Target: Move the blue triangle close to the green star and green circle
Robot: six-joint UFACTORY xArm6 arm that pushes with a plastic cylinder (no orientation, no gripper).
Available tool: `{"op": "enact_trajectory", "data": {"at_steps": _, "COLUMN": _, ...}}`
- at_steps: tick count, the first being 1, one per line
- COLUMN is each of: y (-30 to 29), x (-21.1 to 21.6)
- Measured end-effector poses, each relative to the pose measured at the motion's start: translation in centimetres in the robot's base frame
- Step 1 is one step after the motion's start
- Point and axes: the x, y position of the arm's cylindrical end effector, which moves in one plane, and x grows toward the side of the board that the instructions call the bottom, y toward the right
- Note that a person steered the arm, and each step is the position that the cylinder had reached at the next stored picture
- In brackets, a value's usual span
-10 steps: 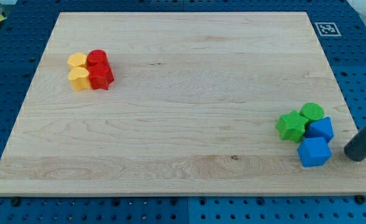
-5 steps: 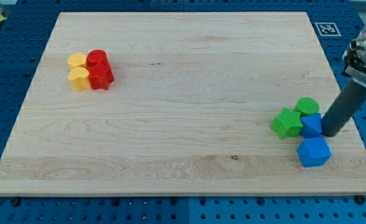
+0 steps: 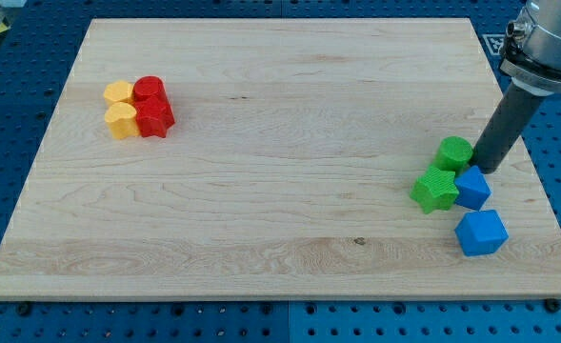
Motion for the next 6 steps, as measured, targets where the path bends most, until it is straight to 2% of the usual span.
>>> {"op": "enact_trajectory", "data": {"at_steps": 2, "y": 0.0, "x": -1.4}}
{"op": "enact_trajectory", "data": {"at_steps": 6, "y": -1.8, "x": -0.9}}
